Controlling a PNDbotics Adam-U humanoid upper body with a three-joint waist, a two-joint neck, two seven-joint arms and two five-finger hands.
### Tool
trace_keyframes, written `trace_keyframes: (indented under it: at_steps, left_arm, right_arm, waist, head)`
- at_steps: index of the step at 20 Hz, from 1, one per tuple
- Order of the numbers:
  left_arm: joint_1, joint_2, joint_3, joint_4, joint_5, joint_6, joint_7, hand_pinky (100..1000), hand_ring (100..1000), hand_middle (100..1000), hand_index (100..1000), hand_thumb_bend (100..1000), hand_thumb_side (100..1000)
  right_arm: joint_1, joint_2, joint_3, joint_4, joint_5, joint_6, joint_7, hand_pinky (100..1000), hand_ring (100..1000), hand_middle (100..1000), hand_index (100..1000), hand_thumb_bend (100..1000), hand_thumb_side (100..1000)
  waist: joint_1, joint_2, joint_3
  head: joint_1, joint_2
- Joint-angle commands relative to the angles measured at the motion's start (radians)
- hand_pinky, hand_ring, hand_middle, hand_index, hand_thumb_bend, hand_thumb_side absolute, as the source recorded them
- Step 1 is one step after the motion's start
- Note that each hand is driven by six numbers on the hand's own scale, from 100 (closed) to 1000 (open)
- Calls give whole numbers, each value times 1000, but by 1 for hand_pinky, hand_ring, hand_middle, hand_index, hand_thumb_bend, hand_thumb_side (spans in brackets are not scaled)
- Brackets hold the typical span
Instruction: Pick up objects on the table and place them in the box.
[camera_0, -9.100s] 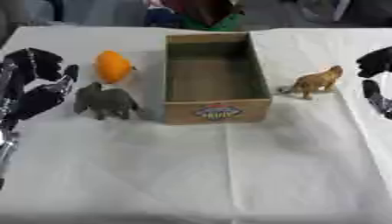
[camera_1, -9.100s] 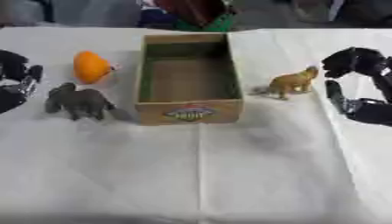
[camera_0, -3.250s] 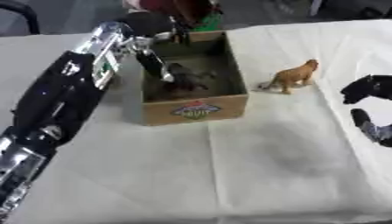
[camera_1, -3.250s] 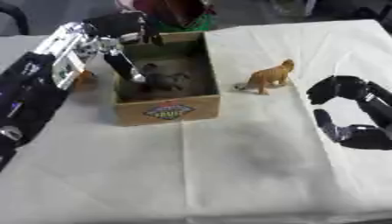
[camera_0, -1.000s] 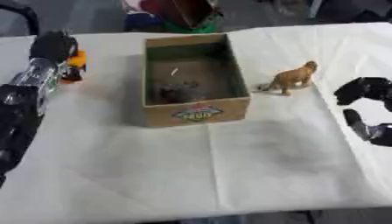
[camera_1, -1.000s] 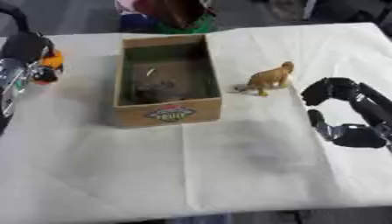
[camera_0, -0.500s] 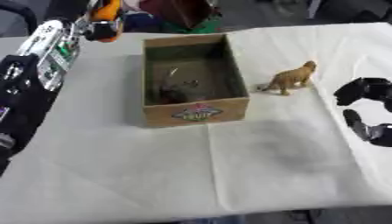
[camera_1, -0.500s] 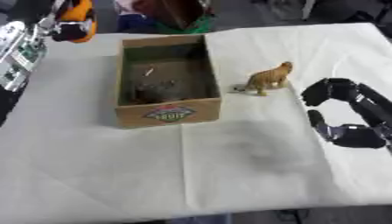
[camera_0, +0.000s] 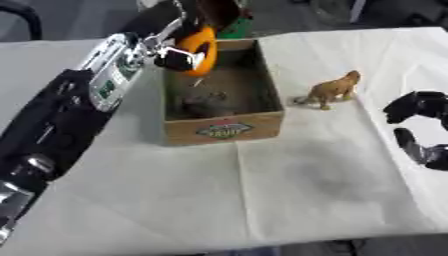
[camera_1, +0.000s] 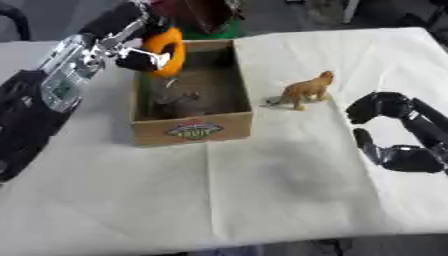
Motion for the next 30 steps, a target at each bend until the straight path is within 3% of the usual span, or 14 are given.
trace_keyframes:
  at_steps: [1, 3, 7, 8, 11, 12, 18, 23, 28, 30]
  left_arm:
    - [-12, 4, -6, 1, 43, -34, -41, 669, 632, 613, 727, 435, 268]
    - [4, 8, -4, -4, 89, -48, -74, 699, 685, 676, 756, 523, 287]
    - [17, 20, -1, -28, 142, -40, -97, 699, 685, 676, 756, 523, 287]
    - [21, 23, 2, -35, 148, -39, -96, 732, 733, 748, 808, 629, 286]
    - [78, 55, 58, -93, 187, -58, -63, 710, 679, 697, 797, 585, 264]
    - [103, 66, 83, -119, 202, -60, -48, 692, 649, 661, 782, 533, 237]
    - [262, 112, 223, -278, 301, -39, 50, 666, 614, 622, 765, 462, 191]
    - [383, 106, 260, -399, 375, 3, 124, 663, 607, 612, 763, 442, 179]
    - [501, 78, 272, -523, 451, 76, 200, 658, 600, 602, 759, 441, 173]
    - [529, 79, 268, -562, 481, 106, 228, 657, 599, 600, 759, 440, 174]
  right_arm:
    - [-15, -18, -7, -7, -1, -1, 3, 647, 646, 693, 712, 100, 278]
    - [-13, -20, -9, -7, 0, -1, 3, 647, 646, 693, 712, 100, 279]
    - [-13, -22, -10, -6, 1, -1, 1, 647, 646, 693, 712, 100, 279]
    - [-16, -25, -13, -6, 2, -2, -1, 650, 651, 697, 720, 100, 284]
    - [-49, -75, -25, 4, 6, -11, -29, 651, 654, 701, 726, 100, 290]
    - [-62, -91, -24, 11, 7, -16, -38, 653, 657, 704, 730, 100, 302]
    - [-158, -208, 9, 85, 39, -68, -68, 662, 679, 730, 755, 100, 356]
    - [-262, -254, 62, 194, 89, -134, -33, 669, 708, 766, 794, 100, 427]
    - [-358, -237, 97, 317, 163, -207, 29, 689, 758, 814, 822, 202, 504]
    - [-389, -221, 105, 364, 193, -237, 50, 700, 776, 824, 828, 287, 533]
  waist:
    - [-2, -13, 0]
    - [-1, -13, 3]
    - [0, -13, 5]
    - [0, -13, 8]
    - [0, -11, 36]
    - [-1, -11, 43]
    - [-2, -6, 101]
    - [-4, 5, 150]
    - [-3, 12, 186]
    - [-2, 15, 193]
  head:
    - [-1, 5]
    - [-5, 5]
    - [-7, 5]
    - [-10, 5]
    - [-32, 5]
    - [-38, 5]
    - [-72, 5]
    - [-101, -1]
    - [-119, -10]
    - [-123, -12]
